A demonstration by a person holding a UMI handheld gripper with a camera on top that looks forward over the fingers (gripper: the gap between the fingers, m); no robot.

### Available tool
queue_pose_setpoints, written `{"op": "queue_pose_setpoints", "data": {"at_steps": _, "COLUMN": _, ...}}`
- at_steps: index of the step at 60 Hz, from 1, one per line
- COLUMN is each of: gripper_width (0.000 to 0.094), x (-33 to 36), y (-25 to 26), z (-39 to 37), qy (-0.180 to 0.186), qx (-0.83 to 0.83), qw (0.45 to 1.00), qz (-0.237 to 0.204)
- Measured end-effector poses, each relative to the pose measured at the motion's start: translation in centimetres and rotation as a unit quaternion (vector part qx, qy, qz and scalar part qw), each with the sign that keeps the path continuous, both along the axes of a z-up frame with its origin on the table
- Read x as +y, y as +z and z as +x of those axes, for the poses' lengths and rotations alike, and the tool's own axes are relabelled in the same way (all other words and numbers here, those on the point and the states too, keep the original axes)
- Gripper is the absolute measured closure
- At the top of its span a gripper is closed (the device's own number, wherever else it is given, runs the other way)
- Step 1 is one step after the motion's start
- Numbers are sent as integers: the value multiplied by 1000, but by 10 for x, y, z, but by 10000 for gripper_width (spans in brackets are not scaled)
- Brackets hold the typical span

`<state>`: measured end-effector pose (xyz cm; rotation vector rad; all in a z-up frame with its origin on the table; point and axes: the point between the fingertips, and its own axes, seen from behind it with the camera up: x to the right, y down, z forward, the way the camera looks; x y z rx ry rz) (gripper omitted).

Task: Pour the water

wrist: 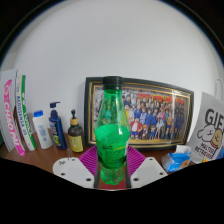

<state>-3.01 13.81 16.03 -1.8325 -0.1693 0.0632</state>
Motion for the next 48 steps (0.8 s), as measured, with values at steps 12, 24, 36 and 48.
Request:
{"op": "queue_pose_setpoints", "data": {"at_steps": 12, "gripper_width": 583, "x": 0, "y": -56, "z": 14, "qy": 9, "qx": -13, "qw": 1000, "qz": -25}}
{"op": "queue_pose_setpoints", "data": {"at_steps": 24, "gripper_width": 571, "x": -7, "y": -75, "z": 21, "qy": 10, "qx": 7, "qw": 1000, "qz": -26}}
{"op": "queue_pose_setpoints", "data": {"at_steps": 36, "gripper_width": 385, "x": -11, "y": -77, "z": 23, "qy": 9, "qx": 12, "qw": 999, "qz": -42}}
{"op": "queue_pose_setpoints", "data": {"at_steps": 48, "gripper_width": 71, "x": -42, "y": -67, "z": 30, "qy": -27, "qx": 14, "qw": 996, "qz": -89}}
